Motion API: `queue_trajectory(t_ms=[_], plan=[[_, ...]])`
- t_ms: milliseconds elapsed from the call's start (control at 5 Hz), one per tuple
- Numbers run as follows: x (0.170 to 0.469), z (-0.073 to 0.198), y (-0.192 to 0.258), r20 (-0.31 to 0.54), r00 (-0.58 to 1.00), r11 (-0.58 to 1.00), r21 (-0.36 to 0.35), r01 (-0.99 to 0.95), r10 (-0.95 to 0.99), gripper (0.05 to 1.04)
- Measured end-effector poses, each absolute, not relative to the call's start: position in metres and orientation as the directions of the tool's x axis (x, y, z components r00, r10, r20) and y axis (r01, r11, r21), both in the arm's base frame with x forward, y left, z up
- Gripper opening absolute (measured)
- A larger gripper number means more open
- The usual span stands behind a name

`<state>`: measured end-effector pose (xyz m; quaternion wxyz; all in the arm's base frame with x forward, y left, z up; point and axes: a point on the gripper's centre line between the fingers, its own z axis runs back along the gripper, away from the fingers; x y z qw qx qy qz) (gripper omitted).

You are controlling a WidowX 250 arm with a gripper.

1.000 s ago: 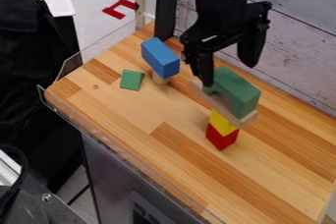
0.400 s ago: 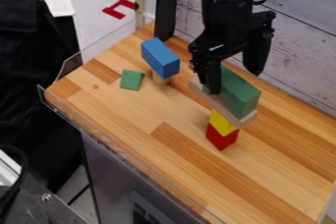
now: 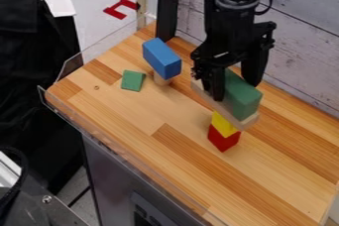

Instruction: Move the green arch to the left side of the table.

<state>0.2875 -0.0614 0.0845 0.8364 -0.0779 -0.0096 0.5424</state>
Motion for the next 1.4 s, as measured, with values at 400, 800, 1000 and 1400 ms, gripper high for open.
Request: queue_trajectory(t_ms=[400,800,1000,1400], plan=[[0.291,0.082,-0.063,-0.076,0.410,0.398,-0.134,-0.908,0.909,0.554],[0.296,0.088,-0.065,-0.069,0.418,0.406,-0.143,-0.903,0.906,0.555],[0.296,0.104,-0.054,-0.048,0.369,0.355,-0.185,-0.916,0.928,0.554],[0.255,0.103,0.002,-0.057,0.203,0.188,-0.194,-0.963,0.978,0.555]])
